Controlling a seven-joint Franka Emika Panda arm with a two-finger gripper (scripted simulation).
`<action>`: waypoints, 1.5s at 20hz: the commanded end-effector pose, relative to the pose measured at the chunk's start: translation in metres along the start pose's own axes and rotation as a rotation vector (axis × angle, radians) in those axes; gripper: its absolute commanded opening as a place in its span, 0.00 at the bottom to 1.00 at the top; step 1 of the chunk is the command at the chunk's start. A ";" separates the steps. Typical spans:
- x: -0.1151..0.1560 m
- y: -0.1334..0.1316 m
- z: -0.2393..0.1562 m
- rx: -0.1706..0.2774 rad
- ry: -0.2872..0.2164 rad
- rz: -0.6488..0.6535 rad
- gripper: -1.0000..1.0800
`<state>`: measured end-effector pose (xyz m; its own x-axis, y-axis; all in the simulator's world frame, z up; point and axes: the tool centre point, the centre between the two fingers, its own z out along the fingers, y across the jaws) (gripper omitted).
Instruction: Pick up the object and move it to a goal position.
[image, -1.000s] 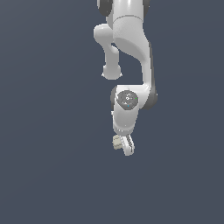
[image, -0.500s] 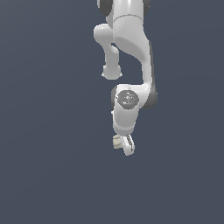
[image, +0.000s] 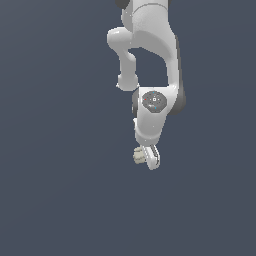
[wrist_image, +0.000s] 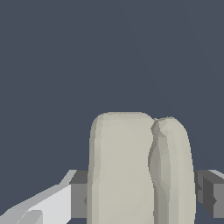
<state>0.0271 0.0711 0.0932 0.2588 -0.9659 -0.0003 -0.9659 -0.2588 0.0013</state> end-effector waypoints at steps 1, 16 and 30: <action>-0.013 0.006 -0.012 0.001 0.000 -0.001 0.00; -0.125 0.065 -0.117 0.001 0.001 -0.001 0.00; -0.189 0.095 -0.178 0.002 0.002 -0.001 0.00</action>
<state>-0.1112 0.2267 0.2684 0.2609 -0.9654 0.0013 -0.9654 -0.2609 -0.0013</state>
